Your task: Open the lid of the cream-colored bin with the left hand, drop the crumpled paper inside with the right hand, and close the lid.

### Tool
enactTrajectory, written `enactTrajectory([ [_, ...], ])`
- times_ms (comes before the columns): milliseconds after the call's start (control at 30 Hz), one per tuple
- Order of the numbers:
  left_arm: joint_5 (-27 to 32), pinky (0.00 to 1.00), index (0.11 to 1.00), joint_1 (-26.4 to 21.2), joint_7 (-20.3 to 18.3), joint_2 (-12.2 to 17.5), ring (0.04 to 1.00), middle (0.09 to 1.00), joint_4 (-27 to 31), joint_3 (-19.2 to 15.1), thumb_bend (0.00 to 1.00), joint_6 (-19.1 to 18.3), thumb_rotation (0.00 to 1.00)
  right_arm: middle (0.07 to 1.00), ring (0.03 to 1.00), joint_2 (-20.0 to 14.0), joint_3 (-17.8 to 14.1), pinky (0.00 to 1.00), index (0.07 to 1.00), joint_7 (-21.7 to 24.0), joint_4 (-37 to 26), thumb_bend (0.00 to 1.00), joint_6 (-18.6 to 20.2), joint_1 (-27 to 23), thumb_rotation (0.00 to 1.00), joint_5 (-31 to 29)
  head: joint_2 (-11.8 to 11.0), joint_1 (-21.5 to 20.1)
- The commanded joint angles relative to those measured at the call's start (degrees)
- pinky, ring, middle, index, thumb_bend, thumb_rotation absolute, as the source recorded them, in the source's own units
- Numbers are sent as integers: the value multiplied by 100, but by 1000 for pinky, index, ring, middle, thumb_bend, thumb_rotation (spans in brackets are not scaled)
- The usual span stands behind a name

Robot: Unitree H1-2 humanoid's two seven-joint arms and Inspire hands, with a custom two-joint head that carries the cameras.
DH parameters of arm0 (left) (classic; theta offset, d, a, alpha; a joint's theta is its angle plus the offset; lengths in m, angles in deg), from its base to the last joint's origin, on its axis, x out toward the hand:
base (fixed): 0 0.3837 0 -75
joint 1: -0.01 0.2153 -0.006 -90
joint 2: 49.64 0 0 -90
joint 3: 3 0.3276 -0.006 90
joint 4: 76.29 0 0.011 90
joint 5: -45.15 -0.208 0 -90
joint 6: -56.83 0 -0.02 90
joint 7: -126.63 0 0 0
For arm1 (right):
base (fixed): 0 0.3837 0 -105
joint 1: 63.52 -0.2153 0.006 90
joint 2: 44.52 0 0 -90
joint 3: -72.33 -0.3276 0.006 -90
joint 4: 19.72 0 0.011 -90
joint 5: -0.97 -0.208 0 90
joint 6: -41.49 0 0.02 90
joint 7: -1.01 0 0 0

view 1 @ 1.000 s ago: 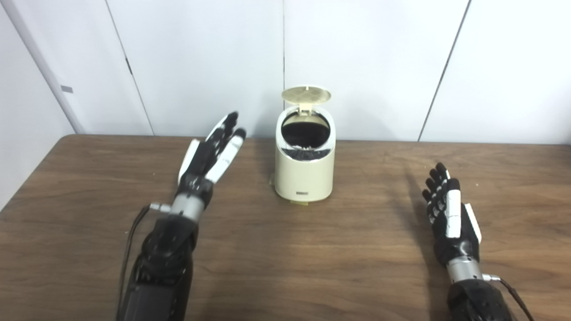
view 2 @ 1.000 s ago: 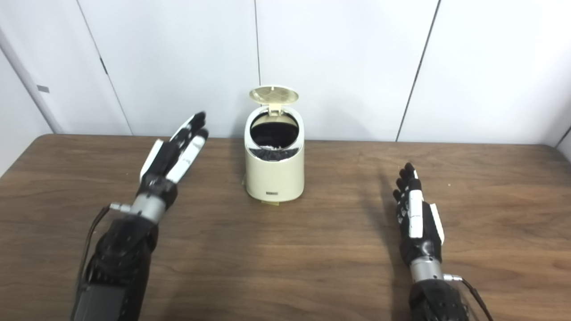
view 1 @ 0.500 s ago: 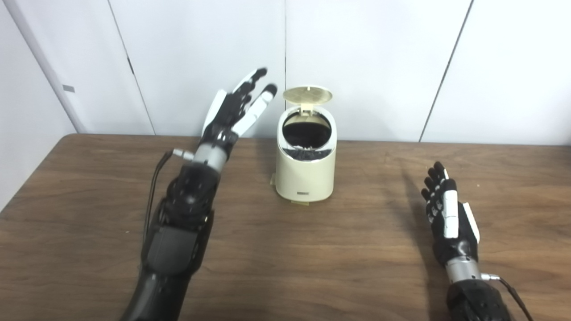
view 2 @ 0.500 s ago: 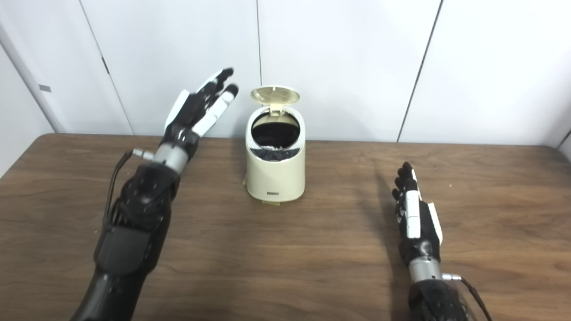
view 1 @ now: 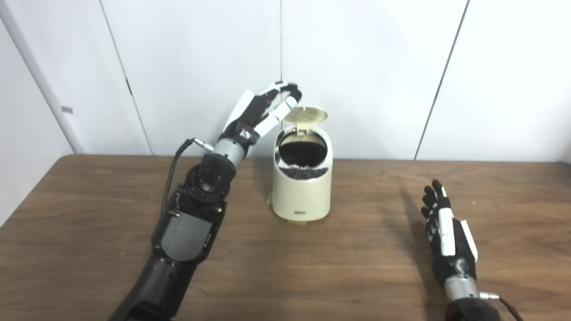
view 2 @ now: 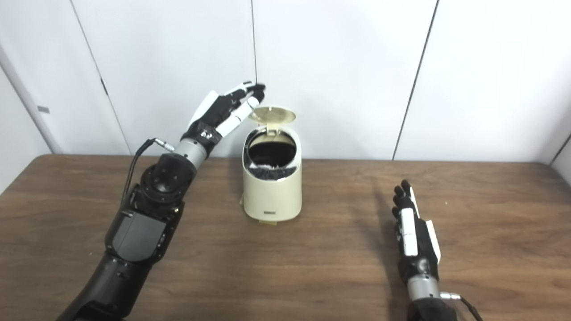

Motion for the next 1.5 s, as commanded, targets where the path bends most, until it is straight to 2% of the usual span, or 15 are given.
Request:
enactTrajectory([
  [0, -322, 899, 845, -412, 67, 159, 981, 963, 70, 82, 599, 249, 962, 975, 988, 114, 47, 1000, 992, -15, 93, 693, -115, 57, 978, -17, 8, -18],
  [67, -497, 857, 810, -428, 101, 204, 970, 943, 76, 174, 611, 302, 959, 977, 990, 129, 56, 1000, 995, -17, 42, 693, -67, 88, 980, -26, 25, -28],
  [300, -1247, 883, 735, -406, 104, 424, 1000, 965, 265, 512, 684, 461, 968, 984, 1000, 172, 80, 1000, 1000, -24, -96, 663, 73, 148, 995, -45, 91, -45],
  [467, -1752, 849, 662, -367, 154, 558, 970, 934, 355, 678, 669, 665, 960, 989, 1000, 184, 117, 1000, 1000, -32, -134, 651, 137, 177, 1000, 10, 148, -104],
  [567, -2022, 819, 646, -354, 151, 629, 940, 916, 404, 761, 647, 782, 949, 986, 998, 200, 119, 1000, 1000, -56, -149, 633, 159, 181, 1000, 21, 181, -124],
  [767, -2170, 864, 632, -314, 106, 651, 931, 900, 437, 742, 641, 991, 941, 986, 998, 227, 161, 1000, 1000, -120, -217, 636, 271, 173, 1000, 60, 236, -162],
  [1000, -2351, 860, 636, -203, 9, 683, 935, 887, 554, 767, 612, 1121, 942, 984, 990, 253, 195, 1000, 1000, -212, -304, 602, 428, 159, 1000, 167, 296, -232],
  [1167, -2446, 827, 632, -78, -98, 657, 927, 877, 576, 782, 624, 1147, 965, 981, 986, 253, 216, 1000, 1000, -237, -352, 565, 478, 169, 946, 191, 362, -268],
  [1467, -2656, 813, 631, 112, -397, 717, 917, 873, 610, 927, 601, 1182, 979, 984, 993, 291, 208, 1000, 1000, -283, -514, 556, 678, 174, 908, 138, 476, -295],
])
